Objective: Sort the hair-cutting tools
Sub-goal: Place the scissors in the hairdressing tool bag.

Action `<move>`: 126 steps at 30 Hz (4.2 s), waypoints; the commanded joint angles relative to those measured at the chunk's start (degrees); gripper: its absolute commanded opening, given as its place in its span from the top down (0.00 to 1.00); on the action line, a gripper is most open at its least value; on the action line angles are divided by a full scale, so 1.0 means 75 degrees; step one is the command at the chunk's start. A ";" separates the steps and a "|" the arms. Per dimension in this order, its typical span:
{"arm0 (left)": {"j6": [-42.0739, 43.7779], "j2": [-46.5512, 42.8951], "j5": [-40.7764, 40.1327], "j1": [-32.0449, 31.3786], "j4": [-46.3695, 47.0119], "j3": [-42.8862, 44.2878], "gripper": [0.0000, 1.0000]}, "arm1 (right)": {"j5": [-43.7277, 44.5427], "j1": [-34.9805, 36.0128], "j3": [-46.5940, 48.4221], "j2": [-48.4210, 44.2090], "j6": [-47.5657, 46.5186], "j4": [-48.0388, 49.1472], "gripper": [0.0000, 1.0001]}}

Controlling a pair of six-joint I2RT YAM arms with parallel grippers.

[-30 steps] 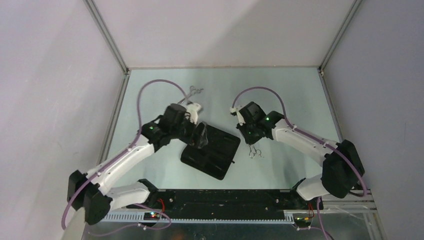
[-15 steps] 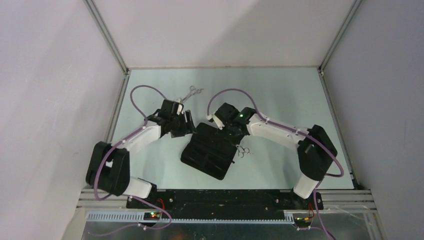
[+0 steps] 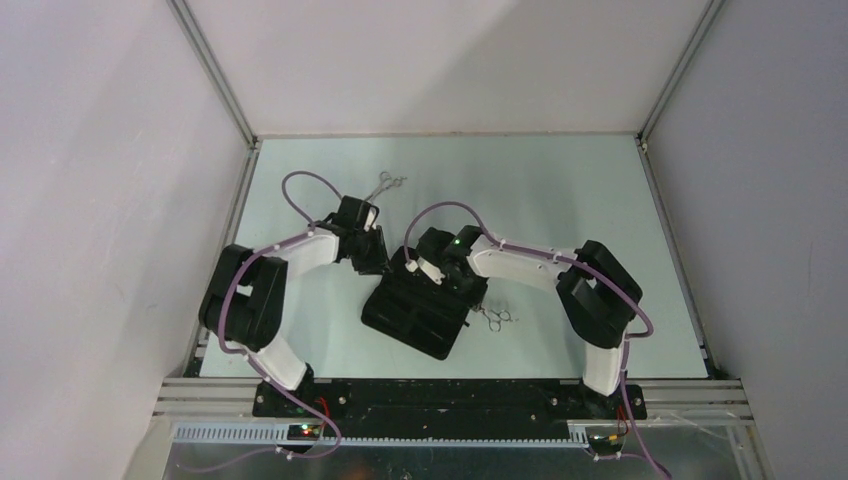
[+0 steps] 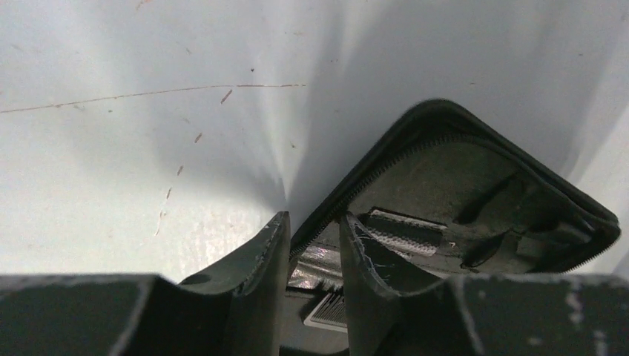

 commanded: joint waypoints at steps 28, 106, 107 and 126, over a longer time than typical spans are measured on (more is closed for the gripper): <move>0.0603 0.0937 0.1379 -0.1085 0.0157 0.0287 0.74 | 0.0854 0.0344 0.0753 0.1064 -0.0406 0.0709 1.00; 0.0302 0.0618 0.1091 -0.0974 0.0287 -0.0025 0.78 | 0.0258 -0.0369 -0.3003 -0.1966 0.1242 0.3223 0.72; 0.0308 0.0612 0.1092 -0.0974 0.0283 -0.0020 0.78 | 0.0353 -0.0360 -0.3028 -0.1923 0.1206 0.3230 0.72; 0.0368 0.0609 0.1098 -0.0973 0.0281 -0.0040 0.78 | 0.0618 0.0134 -0.3025 -0.1403 0.0764 0.3476 0.84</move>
